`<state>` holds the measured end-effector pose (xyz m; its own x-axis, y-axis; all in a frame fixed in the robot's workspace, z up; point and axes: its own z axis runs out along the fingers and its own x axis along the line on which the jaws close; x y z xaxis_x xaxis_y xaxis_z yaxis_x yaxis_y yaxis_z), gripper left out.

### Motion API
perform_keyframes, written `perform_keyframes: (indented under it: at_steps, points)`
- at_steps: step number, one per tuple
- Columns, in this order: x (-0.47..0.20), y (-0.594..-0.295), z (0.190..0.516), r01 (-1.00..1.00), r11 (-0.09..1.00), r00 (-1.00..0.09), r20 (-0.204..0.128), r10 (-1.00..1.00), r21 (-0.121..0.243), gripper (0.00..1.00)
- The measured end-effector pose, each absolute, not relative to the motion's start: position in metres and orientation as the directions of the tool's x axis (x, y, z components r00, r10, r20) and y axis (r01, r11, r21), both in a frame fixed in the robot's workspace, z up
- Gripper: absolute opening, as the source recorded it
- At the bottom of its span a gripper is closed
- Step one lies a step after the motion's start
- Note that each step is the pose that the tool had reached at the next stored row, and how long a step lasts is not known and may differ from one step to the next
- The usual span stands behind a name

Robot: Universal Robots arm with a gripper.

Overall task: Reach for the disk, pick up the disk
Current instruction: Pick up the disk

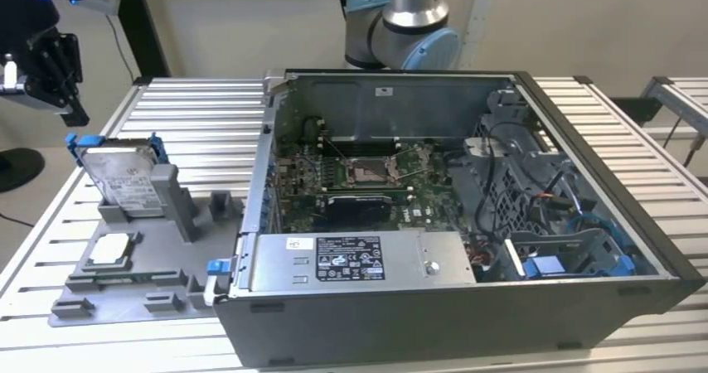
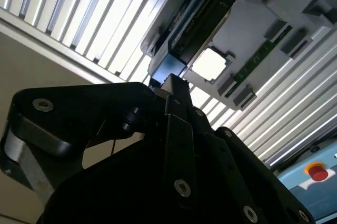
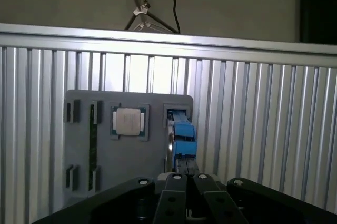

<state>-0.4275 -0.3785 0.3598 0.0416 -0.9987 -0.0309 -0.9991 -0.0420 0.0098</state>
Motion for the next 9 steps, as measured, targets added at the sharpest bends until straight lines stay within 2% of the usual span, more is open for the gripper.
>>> perform_keyframes:
  at_steps: [9]
  points:
    - [-0.4275,-0.3790,0.3598,-0.999,-0.042,0.042,-0.031,-0.999,0.010,0.00]
